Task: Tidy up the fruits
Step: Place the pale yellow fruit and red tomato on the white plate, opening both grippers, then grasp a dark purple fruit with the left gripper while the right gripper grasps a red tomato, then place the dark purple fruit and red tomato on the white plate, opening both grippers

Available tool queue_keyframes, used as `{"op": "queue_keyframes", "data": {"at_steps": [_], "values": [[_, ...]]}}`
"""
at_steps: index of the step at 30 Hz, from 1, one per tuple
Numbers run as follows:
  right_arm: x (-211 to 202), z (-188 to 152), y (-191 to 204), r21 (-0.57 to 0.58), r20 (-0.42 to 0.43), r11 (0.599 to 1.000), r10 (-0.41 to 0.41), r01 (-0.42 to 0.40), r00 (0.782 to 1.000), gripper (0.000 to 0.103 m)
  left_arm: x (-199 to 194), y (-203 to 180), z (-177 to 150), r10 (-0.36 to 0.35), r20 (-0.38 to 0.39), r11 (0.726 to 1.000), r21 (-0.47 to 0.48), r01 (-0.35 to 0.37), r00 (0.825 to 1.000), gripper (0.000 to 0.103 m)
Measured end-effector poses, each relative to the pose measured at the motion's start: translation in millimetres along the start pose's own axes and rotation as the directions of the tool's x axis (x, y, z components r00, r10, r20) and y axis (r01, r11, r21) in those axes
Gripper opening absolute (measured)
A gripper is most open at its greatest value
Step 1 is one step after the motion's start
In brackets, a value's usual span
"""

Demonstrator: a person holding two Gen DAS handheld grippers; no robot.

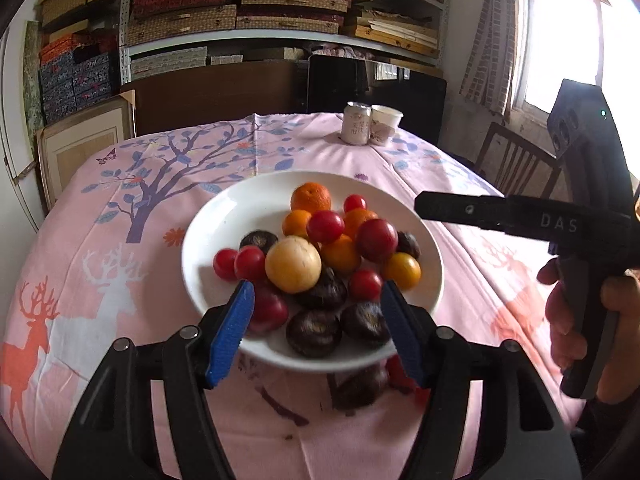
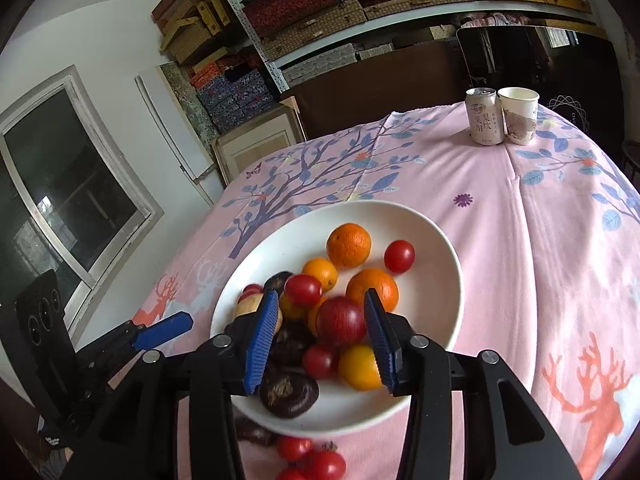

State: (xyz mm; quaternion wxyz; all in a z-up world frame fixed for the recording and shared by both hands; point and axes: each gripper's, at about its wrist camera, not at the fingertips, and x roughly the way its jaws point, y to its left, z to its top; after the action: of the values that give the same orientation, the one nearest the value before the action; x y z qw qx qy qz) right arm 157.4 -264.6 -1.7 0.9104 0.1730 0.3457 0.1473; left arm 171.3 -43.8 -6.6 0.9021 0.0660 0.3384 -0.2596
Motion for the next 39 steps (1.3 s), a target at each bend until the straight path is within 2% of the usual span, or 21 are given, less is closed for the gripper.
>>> {"op": "queue_keyframes", "data": {"at_steps": [4, 7, 9, 13, 16, 18, 20, 23, 27, 30, 35, 37, 38, 39], "values": [[-29, -48, -10, -0.012, 0.017, 1.000, -0.025, 0.025, 1.000, 0.046, -3, -20, -39, 0.011, -0.074, 0.996, 0.087, -0.005, 0.997, 0.064], [-38, -76, -20, 0.010, 0.015, 1.000, -0.028, 0.028, 0.999, 0.046, 5, -30, -56, 0.018, -0.113, 0.994, 0.112, -0.005, 0.993, 0.063], [-39, -86, -24, 0.022, 0.016, 0.999, -0.026, 0.025, 1.000, 0.046, 11, -30, -58, -0.001, -0.145, 0.997, 0.080, 0.013, 0.989, 0.052], [-44, -91, -24, 0.003, 0.049, 1.000, -0.020, 0.019, 0.999, 0.047, 23, -28, -55, -0.022, -0.171, 0.999, 0.037, 0.029, 0.985, 0.049], [-41, -91, -21, -0.012, 0.040, 1.000, -0.024, 0.024, 0.999, 0.047, 36, -25, -53, -0.043, -0.214, 0.999, -0.005, 0.042, 0.976, 0.038], [-40, -91, -18, -0.027, 0.036, 0.999, -0.027, 0.028, 0.999, 0.047, 38, -22, -53, -0.066, -0.215, 0.998, -0.034, 0.061, 0.974, 0.037], [-38, -92, -12, -0.065, 0.011, 0.998, -0.019, 0.020, 1.000, 0.047, 35, -23, -53, -0.059, -0.200, 0.998, -0.036, 0.053, 0.978, 0.037], [-29, -99, 7, -0.177, -0.060, 0.984, 0.016, -0.026, 0.998, 0.047, 17, -27, -55, -0.029, -0.138, 0.999, -0.018, 0.027, 0.990, 0.037], [-16, -108, 33, -0.306, -0.140, 0.951, 0.000, -0.043, 0.990, 0.043, -1, -30, -65, -0.014, -0.119, 1.000, -0.011, 0.012, 0.993, 0.037], [-4, -107, 38, -0.294, -0.193, 0.954, -0.002, -0.055, 0.981, 0.041, -9, -25, -71, 0.005, -0.115, 1.000, -0.020, -0.007, 0.993, 0.037], [12, -103, 43, -0.272, -0.216, 0.962, -0.035, -0.026, 0.976, 0.039, -12, -16, -73, 0.003, -0.110, 0.999, -0.050, -0.009, 0.994, 0.037], [17, -102, 44, -0.270, -0.231, 0.963, -0.044, -0.020, 0.972, 0.034, -12, -16, -73, 0.002, -0.111, 0.999, -0.048, -0.008, 0.994, 0.037], [19, -102, 42, -0.262, -0.241, 0.965, -0.048, -0.018, 0.969, 0.027, -12, -14, -73, 0.001, -0.112, 0.999, -0.045, -0.006, 0.994, 0.037], [18, -102, 40, -0.249, -0.243, 0.968, -0.037, -0.026, 0.969, 0.027, -12, -14, -74, 0.001, -0.113, 0.999, -0.043, -0.006, 0.994, 0.037]]}}
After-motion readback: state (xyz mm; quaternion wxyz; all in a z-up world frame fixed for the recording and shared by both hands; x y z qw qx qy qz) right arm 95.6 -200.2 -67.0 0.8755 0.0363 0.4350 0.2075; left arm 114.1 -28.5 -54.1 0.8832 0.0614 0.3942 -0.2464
